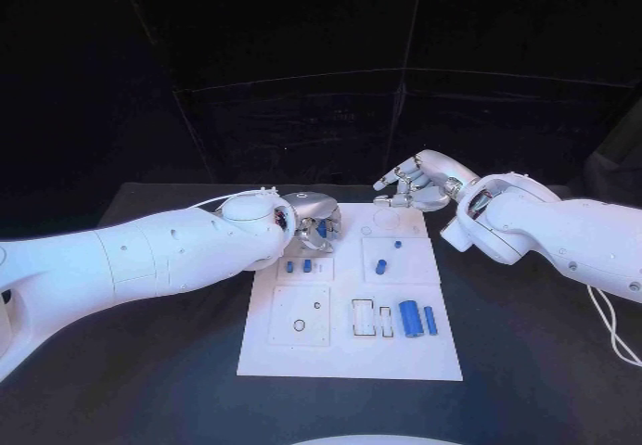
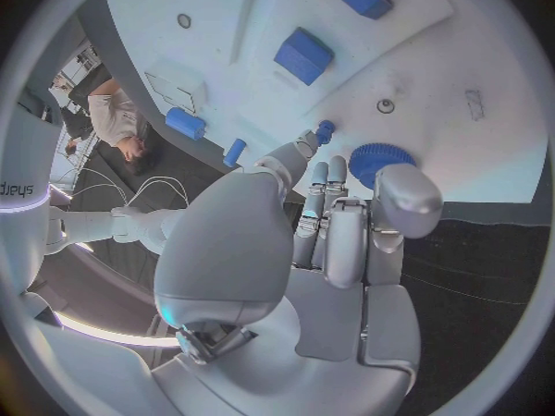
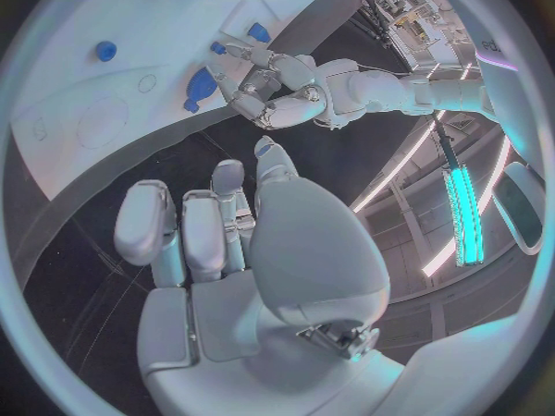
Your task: Assemble the parts on the task board
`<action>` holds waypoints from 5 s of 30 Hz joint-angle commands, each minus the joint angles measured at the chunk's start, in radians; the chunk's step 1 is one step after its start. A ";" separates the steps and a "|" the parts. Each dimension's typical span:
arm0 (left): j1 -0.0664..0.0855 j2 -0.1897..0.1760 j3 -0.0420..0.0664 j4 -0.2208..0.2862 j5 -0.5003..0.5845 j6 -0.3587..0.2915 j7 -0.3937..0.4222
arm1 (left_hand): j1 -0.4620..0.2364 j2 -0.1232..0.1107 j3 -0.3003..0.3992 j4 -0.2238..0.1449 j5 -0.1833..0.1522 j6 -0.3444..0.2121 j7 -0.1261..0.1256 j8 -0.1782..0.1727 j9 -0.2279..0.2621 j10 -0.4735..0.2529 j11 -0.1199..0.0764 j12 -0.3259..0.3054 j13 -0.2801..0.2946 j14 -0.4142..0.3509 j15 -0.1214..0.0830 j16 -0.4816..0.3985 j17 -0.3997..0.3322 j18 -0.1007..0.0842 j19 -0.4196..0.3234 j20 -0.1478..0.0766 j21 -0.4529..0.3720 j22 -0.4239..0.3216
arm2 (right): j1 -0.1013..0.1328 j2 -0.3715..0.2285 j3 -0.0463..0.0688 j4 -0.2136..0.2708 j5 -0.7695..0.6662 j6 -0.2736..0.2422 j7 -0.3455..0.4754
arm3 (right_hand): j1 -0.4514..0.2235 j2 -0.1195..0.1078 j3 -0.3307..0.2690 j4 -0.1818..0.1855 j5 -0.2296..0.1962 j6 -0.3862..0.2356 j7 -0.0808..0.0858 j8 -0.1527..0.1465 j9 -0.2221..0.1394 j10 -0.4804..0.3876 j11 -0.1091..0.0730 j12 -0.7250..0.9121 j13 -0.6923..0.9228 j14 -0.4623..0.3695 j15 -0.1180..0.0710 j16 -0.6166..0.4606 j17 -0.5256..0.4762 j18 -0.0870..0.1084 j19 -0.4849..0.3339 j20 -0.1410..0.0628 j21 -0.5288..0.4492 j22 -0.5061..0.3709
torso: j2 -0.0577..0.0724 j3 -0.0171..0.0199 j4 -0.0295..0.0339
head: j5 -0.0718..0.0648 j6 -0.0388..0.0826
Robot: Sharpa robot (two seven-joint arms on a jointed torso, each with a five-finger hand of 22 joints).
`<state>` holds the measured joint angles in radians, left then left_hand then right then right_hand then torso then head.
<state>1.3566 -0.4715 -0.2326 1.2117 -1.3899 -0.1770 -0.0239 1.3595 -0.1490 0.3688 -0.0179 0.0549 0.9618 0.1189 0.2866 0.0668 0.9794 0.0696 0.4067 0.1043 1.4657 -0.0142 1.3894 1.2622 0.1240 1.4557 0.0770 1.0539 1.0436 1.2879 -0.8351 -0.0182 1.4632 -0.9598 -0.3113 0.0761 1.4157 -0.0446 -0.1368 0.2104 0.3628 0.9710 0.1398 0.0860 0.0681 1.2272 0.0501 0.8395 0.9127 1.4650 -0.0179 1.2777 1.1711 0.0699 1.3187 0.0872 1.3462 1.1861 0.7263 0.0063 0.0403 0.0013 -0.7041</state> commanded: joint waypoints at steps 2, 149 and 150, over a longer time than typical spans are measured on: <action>0.001 0.009 0.000 -0.005 -0.044 0.049 -0.024 | 0.005 0.002 0.013 -0.001 0.003 0.013 0.001 -0.009 0.002 0.011 -0.003 -0.007 -0.006 0.047 -0.007 0.004 -0.002 -0.014 0.008 -0.001 0.008 0.004 | 0.002 0.001 0.001 0.002 -0.001 0.001 0.009 | -0.004 0.006 -0.004 0.000 0.006 0.001 -0.001 0.005 0.001 -0.008 0.000 -0.005 -0.001 0.023 -0.005 -0.007 -0.001 0.017 -0.008 0.001 -0.003 -0.001 | -0.001 0.0001 0.0012 | -0.002 -0.005; -0.009 -0.202 0.049 0.076 0.088 0.063 -0.042 | -0.048 -0.018 0.118 -0.038 -0.004 -0.006 0.028 -0.167 -0.003 0.078 0.013 -0.158 -0.040 0.038 0.008 0.008 -0.045 -0.026 -0.004 0.011 0.076 0.095 | 0.001 -0.020 0.000 -0.012 -0.175 0.068 -0.075 | 0.108 0.027 0.034 -0.042 -0.049 0.028 0.002 0.027 0.004 -0.170 0.005 -0.300 -0.257 -0.005 -0.004 -0.134 -0.135 0.037 -0.064 0.001 -0.075 -0.097 | -0.003 -0.0013 0.0023 | 0.000 0.001; -0.009 -0.211 0.049 0.079 0.111 0.047 -0.031 | -0.047 -0.017 0.119 -0.039 -0.004 -0.004 0.029 -0.166 -0.002 0.077 0.014 -0.158 -0.040 0.038 0.008 0.007 -0.046 -0.025 -0.005 0.012 0.073 0.093 | 0.001 -0.024 0.000 -0.011 -0.206 0.074 -0.084 | 0.117 0.025 0.040 -0.042 -0.064 0.034 0.001 0.028 0.002 -0.157 0.007 -0.338 -0.298 -0.003 -0.008 -0.146 -0.147 0.035 -0.060 0.003 -0.076 -0.097 | -0.003 -0.0014 0.0030 | -0.002 0.003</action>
<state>1.3458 -0.6789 -0.1848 1.2867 -1.3323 -0.0755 -0.0728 1.3102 -0.1632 0.4913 -0.0527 0.0549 0.9608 0.1444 0.1240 0.0638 1.0646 0.0840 0.2513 0.0650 1.4654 -0.0142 1.3977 1.2163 0.1161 1.4500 0.0825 1.1288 1.1375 1.2876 -0.8571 -0.0182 1.4486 -1.0463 -0.2773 0.0389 1.5261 -0.0199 -0.1027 0.1666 0.3070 1.0023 0.1411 0.1096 0.0712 1.0630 0.0541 0.5183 0.6323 1.4627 -0.0202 1.1394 1.0319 0.1014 1.2613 0.0907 1.2754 1.0899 0.7239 0.0056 0.0417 0.0022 -0.7029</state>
